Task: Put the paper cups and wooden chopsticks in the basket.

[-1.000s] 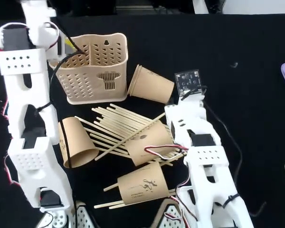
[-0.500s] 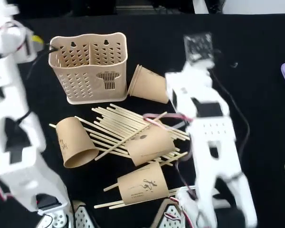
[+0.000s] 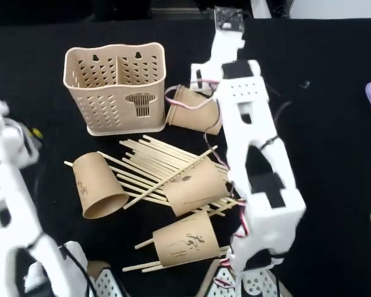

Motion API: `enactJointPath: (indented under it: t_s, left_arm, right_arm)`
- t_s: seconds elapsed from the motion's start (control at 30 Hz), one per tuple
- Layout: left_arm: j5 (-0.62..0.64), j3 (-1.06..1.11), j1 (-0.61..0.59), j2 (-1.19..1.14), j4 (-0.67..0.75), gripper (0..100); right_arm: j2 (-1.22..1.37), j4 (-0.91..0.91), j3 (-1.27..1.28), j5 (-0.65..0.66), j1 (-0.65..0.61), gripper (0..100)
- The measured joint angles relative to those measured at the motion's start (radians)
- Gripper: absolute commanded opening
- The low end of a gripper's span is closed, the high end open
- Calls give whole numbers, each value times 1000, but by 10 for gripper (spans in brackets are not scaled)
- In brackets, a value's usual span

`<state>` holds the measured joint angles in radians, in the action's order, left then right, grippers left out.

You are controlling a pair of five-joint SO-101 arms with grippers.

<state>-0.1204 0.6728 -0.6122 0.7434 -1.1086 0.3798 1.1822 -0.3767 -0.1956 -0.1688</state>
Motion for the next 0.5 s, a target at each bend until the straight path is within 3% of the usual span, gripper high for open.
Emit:
enactJointPath:
  t_s: [0.17, 0.5]
  left_arm:
    - [97, 273, 23, 140, 149, 238]
    - [157, 371, 132, 258, 187, 238]
  right_arm:
    - [137, 137, -213, -23, -21, 171]
    - [273, 143, -262, -29, -18, 168]
